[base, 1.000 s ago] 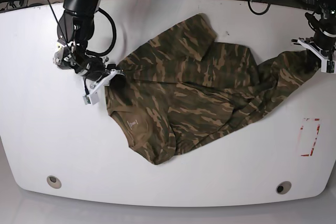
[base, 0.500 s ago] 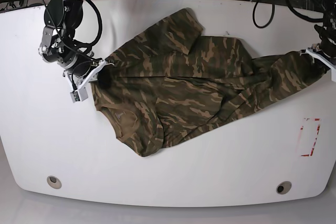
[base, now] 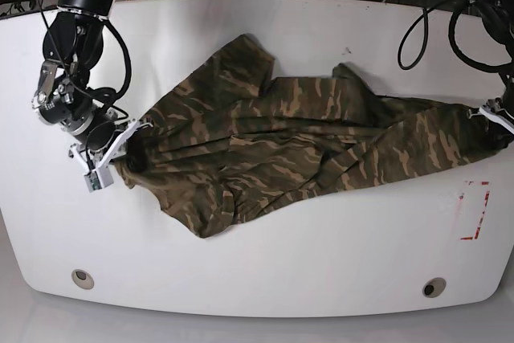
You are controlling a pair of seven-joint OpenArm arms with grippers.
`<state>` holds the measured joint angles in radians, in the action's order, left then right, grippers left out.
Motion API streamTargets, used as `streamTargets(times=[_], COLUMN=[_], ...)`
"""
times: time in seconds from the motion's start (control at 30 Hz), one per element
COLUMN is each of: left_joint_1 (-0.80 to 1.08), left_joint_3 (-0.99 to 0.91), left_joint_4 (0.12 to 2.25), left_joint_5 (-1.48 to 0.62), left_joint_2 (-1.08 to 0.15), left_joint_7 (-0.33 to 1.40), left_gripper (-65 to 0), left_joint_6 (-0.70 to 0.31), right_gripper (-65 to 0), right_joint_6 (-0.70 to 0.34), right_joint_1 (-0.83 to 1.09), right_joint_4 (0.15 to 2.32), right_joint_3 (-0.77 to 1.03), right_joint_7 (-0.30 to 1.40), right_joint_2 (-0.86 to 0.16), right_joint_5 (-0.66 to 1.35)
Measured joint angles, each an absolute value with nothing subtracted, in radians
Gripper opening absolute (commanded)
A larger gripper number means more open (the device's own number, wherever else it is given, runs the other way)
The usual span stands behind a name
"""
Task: Fold the T-shirt properly
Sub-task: 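Lift and stretch the shirt between both grippers, then lay it flat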
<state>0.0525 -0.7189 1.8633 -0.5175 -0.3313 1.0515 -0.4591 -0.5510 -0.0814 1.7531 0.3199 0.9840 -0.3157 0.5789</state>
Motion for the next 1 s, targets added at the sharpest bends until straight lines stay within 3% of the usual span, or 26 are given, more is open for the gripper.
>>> streamTargets(times=[0.13, 0.63, 1.0], left_joint_1=[-0.005, -0.279, -0.523], left_joint_3=[-0.673, -0.610, -0.561], left_joint_4=[1.864, 1.860, 1.699], left_joint_5=[-0.527, -0.517, -0.516], left_joint_2=[-0.360, -0.411, -0.506], left_joint_7=[1.057, 1.180, 1.194], left_gripper=[-60.8, -60.8, -60.8], left_joint_6=[-0.511, -0.510, -0.514], right_gripper=[-65.0, -65.0, -65.0], right_joint_6=[-0.569, -0.575, -0.577], right_joint_1=[-0.145, -0.509, -0.739], right_joint_4=[1.753, 1.564, 1.456], right_joint_3=[0.294, 0.143, 0.057], right_joint_7=[0.981, 0.989, 0.989], right_joint_2=[-0.347, -0.447, -0.449], right_joint_5=[0.583, 0.584, 0.590])
